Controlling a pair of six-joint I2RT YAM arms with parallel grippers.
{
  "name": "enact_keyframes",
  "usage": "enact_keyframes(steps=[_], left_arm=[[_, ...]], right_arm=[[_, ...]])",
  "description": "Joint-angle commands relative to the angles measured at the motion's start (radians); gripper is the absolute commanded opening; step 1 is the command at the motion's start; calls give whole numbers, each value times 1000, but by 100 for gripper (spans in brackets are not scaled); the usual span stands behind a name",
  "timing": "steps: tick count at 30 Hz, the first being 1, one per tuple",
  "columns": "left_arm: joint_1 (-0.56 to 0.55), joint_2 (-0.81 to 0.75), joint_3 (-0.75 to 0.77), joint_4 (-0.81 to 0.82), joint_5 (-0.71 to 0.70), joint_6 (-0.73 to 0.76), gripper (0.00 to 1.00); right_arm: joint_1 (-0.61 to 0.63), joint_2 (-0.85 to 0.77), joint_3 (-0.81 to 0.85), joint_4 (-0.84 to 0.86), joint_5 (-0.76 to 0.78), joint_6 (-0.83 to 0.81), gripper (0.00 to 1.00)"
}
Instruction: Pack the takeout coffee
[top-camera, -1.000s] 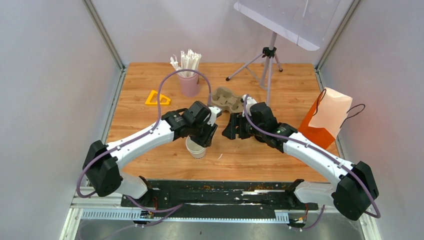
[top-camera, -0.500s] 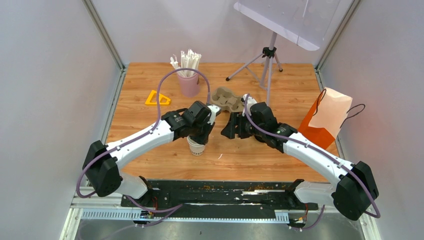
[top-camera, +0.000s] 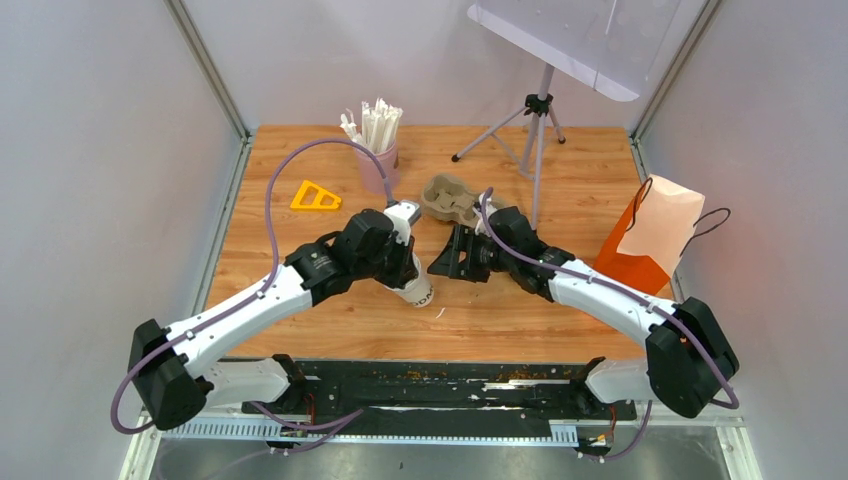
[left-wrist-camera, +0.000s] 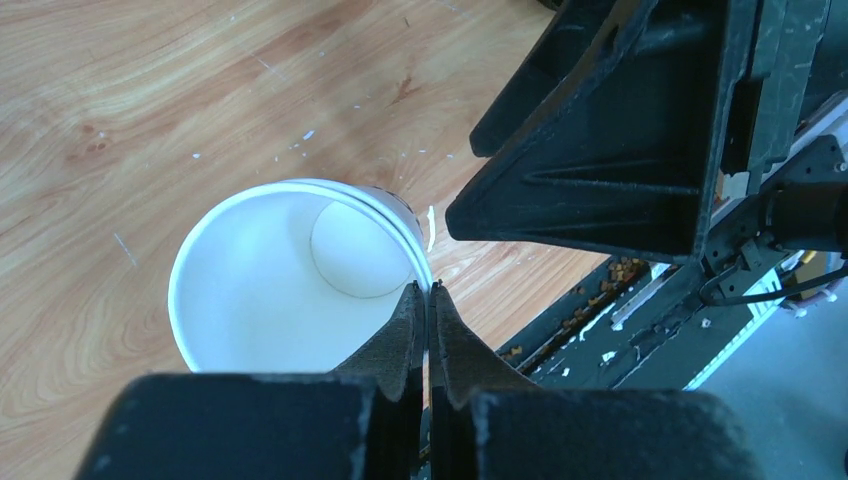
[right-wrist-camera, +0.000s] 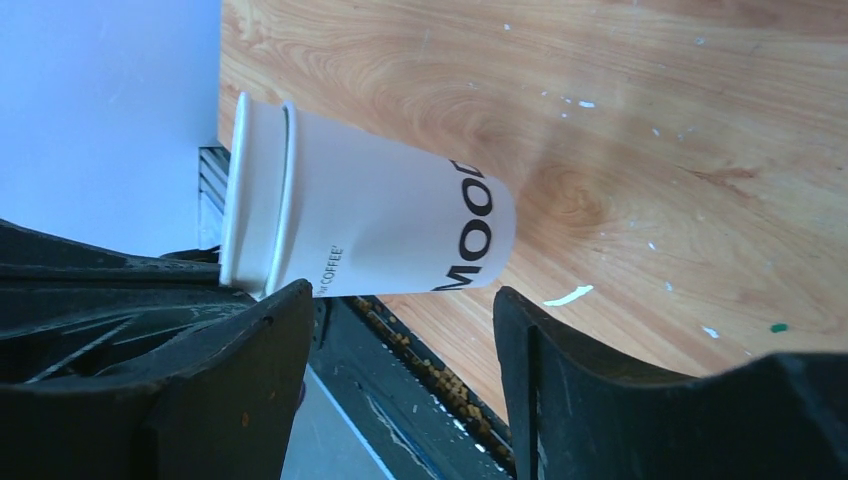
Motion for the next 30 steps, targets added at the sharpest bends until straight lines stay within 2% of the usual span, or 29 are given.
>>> enact_keyframes(steps=[1,21,30], left_arm=[[-1,-68,-51,135,-1,-27,0],[-1,-73,-73,155,15,-5,0],[-1,-63,-82,140,-5,14,0]], right_arm=[[3,-1,-1,92,-40,82,66],[12,60,10,173,-104,150,64],[13,3,0,138,-31,150,64]])
